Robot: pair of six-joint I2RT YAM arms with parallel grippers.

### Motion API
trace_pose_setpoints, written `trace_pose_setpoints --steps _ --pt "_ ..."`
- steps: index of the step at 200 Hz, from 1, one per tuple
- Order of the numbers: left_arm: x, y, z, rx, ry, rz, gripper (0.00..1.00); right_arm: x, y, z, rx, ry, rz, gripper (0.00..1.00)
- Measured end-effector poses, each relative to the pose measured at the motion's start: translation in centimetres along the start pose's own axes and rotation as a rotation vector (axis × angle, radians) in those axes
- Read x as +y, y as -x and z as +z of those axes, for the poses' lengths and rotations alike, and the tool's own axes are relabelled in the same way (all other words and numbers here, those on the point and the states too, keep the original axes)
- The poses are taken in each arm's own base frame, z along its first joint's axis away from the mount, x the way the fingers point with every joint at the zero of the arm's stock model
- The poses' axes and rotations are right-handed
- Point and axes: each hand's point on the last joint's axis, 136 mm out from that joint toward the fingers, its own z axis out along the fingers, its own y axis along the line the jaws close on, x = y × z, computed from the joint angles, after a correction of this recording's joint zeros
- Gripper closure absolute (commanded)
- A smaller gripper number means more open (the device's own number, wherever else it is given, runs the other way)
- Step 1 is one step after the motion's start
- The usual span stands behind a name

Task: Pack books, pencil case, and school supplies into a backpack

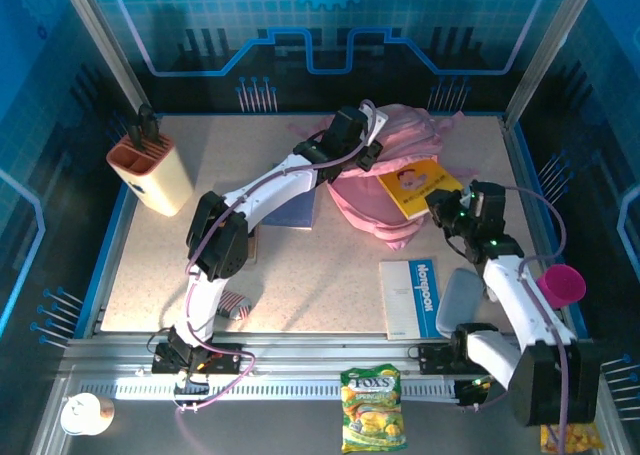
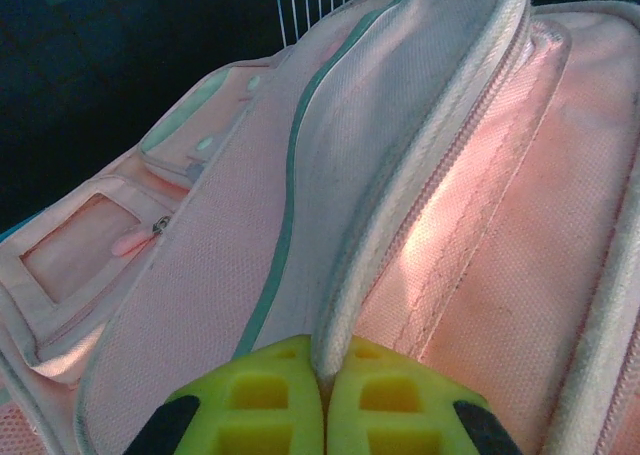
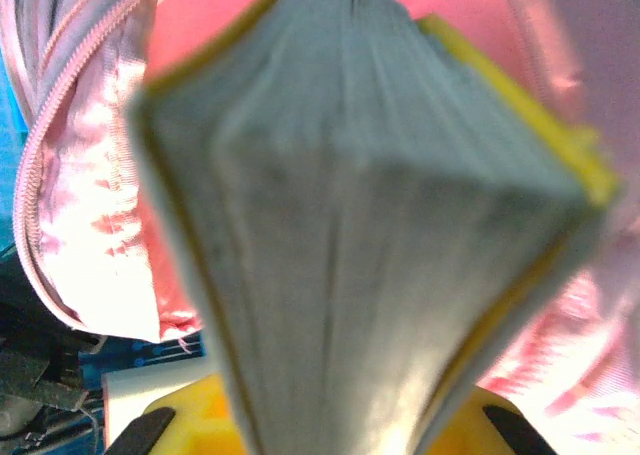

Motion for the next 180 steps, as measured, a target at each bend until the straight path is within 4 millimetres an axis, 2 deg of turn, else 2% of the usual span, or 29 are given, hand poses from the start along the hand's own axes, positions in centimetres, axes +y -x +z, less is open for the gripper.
trace_pose_setpoints --steps 26,57,88,128,150,180 --pt "0.0 0.2 0.0 -0.007 0.0 -0.02 1.0 0.9 -0.4 3.2 -0.011 0.034 -0.012 0.93" --pt "0.0 0.3 0.0 -0.013 0.0 -0.043 1.0 0.5 -0.4 6.6 -0.06 0.008 -0.017 0.93" --pt "0.0 0.6 -0.1 -0.018 0.0 -0.059 1.0 1.1 0.7 10.3 -0.123 0.029 -0.033 0.89" --pt "0.0 1.4 -0.4 -0.031 -0.001 -0.068 1.0 2.3 1.8 14.2 -0.18 0.1 -0.023 0.89" --pt "0.0 1.4 -0.4 -0.028 -0.001 -0.067 1.0 1.6 2.1 16.1 -0.192 0.082 0.003 0.88" --pt "0.0 1.6 -0.6 -0.03 -0.001 -0.068 1.0 0.2 2.2 18.7 -0.191 0.044 0.035 0.8"
